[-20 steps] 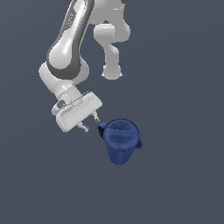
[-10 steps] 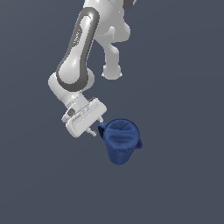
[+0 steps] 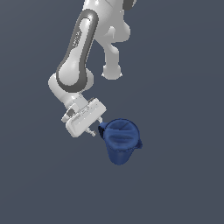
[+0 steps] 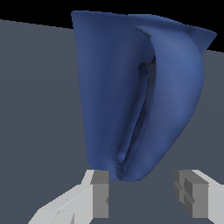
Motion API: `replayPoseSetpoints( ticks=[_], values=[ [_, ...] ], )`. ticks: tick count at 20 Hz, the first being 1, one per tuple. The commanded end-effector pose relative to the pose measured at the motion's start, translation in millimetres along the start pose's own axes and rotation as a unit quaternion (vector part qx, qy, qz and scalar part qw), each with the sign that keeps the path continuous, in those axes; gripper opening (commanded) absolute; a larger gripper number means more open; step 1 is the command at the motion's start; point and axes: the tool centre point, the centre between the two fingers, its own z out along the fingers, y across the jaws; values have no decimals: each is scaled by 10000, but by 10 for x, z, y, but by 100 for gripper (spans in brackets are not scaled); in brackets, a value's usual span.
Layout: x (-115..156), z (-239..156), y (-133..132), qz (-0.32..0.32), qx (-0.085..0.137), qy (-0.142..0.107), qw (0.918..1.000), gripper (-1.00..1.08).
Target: Pick up the object and move it to a goal position.
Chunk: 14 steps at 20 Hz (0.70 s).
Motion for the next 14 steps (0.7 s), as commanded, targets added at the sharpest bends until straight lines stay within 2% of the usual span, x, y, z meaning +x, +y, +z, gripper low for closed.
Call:
replayPoseSetpoints(
  ticks=[1,13,14],
  values=[
    [5,10,0,-3,0,2,10000,28],
    [-13,269,-15,17,6,-11,10000,28],
    [-13,269,-15,17,6,-11,10000,-100]
  ],
)
